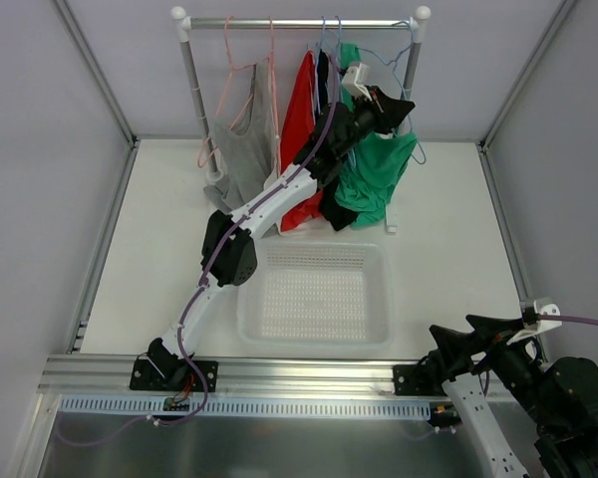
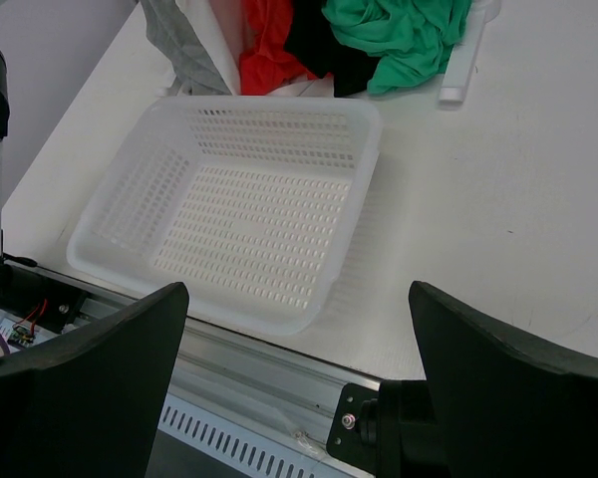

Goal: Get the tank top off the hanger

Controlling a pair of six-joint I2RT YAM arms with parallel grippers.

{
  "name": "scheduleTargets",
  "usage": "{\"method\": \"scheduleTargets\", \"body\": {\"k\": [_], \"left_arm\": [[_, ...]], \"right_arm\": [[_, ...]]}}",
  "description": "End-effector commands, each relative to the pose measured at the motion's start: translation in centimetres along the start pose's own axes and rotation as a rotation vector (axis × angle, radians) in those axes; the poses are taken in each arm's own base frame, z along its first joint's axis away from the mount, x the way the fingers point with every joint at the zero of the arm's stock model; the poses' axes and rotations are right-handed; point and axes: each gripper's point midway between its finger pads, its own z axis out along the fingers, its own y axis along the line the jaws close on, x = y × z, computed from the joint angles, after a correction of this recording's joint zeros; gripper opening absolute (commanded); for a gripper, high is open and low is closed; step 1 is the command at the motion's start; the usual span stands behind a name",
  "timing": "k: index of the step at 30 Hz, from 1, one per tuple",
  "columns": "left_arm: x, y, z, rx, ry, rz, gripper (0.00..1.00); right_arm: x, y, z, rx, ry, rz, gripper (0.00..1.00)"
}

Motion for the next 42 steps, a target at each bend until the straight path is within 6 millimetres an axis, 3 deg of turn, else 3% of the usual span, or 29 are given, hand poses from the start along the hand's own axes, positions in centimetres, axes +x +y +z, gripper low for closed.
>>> {"method": "scheduleTargets", "body": {"k": [1, 6, 7, 15, 23, 28, 35, 42], "left_arm": [[-7.6, -7.5, -1.2, 0.139, -0.128, 0.032, 0.0], [-9.2, -10.3, -2.1, 0.189, -0.126, -0.009, 0.0], [-8.5, -10.7, -2.2, 0.194, -0.109, -0.012, 0.0], [-8.6, -15.7, -4.1, 0.306, -0.048, -0.055, 0.0], [-6.8, -16.0, -5.3, 0.281, 0.042, -0.195, 0.0], [-5.0, -16.1, -6.0, 0.212, 0.113, -0.23, 0.0], [-4.2, -19.7, -8.1, 0.269, 0.215, -0.234, 0.0], [-2.2, -22.3, -9.9, 0.339, 0.334, -0.321, 0.0]], "right_arm": [[-1.2, 0.4, 0.2, -0.019, -0.039, -0.018, 1.0], [-1.5, 0.3, 0.0, -0.009, -0.051, -0.02, 0.99], [-1.5, 0.0, 0.1, 0.008, -0.055, -0.02, 1.0], [-1.4, -1.6, 0.5, 0.09, -0.048, -0.043, 1.0], [-2.1, -1.9, -0.1, 0.113, -0.086, -0.037, 0.99], [-2.5, -3.4, -0.3, 0.191, -0.104, -0.044, 0.99], [-3.2, -5.7, -0.1, 0.287, -0.108, -0.064, 1.0], [-4.8, -7.8, -0.4, 0.361, -0.147, -0.06, 0.99]]}}
